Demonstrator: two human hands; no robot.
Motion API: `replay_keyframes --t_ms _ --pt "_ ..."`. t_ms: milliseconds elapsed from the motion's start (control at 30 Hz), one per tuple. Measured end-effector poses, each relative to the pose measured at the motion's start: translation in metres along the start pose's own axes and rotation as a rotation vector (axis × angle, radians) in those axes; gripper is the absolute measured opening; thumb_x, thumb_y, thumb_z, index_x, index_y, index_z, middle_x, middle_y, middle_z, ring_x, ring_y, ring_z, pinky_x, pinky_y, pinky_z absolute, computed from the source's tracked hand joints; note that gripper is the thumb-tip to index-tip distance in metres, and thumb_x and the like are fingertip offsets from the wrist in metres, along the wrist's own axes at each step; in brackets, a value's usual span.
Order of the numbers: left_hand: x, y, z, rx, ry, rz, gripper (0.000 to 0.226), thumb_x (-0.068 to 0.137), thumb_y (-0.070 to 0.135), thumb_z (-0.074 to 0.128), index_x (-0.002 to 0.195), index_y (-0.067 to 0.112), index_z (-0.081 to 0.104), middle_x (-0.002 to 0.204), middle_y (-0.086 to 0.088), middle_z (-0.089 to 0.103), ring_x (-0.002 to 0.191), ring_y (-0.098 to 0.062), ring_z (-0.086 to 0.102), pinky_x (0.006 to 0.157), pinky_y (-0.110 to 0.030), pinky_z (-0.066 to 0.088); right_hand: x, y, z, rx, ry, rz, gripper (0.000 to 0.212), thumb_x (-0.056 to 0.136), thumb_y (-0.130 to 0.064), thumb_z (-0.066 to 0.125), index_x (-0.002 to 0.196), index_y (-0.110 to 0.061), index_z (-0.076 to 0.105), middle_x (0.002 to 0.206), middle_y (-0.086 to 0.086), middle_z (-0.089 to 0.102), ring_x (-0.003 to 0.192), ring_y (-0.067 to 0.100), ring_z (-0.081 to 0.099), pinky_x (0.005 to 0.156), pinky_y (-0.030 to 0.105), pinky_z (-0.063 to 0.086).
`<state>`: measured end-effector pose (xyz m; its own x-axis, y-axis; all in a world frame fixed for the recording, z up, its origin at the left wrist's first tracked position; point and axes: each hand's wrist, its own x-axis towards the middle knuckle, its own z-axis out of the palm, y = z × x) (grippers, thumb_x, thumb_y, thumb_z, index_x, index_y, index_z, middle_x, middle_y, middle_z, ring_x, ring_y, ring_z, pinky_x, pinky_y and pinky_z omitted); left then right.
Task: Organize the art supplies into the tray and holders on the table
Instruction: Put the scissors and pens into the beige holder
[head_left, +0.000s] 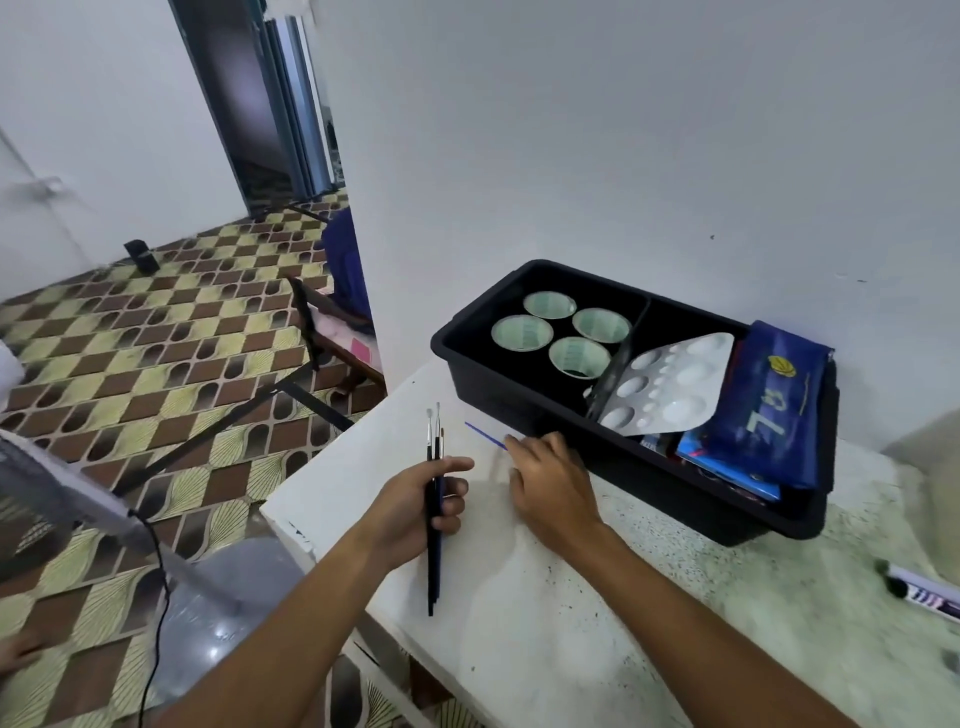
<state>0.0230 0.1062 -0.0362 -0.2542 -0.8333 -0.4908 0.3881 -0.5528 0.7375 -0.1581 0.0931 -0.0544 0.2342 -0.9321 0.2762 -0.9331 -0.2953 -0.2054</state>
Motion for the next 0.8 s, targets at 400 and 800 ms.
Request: replay_keyframes --t_ms 400,800 --pt "0.007 0.003 -0.005 -0.031 0.126 0.088 0.023 0.099 0.018 0.046 0.110 0.002 0.059 0.063 -0.005 0.050 0.045 -0.011 0.035 0.038 -0.020 0.025 -0.005 -0.013 -0.007 0.332 0.054 0.129 0.026 0.095 -0.003 0.050 0.115 -0.007 0.065 0.108 0.005 0.060 0.087 0.021 0.061 0.073 0.025 0.049" --pt "-0.008 0.011 0.005 0.278 0.127 0.188 0.005 0.088 0.000 0.065 0.087 -0.001 0.070 0.069 -0.009 0.062 0.051 -0.010 0.051 0.043 -0.017 0.039 -0.010 0.001 -0.078 1.206 -0.254 0.355 0.019 0.079 0.001 0.073 0.094 -0.005 0.063 0.078 0.013 0.073 0.067 0.029 0.072 0.049 0.024 0.050"
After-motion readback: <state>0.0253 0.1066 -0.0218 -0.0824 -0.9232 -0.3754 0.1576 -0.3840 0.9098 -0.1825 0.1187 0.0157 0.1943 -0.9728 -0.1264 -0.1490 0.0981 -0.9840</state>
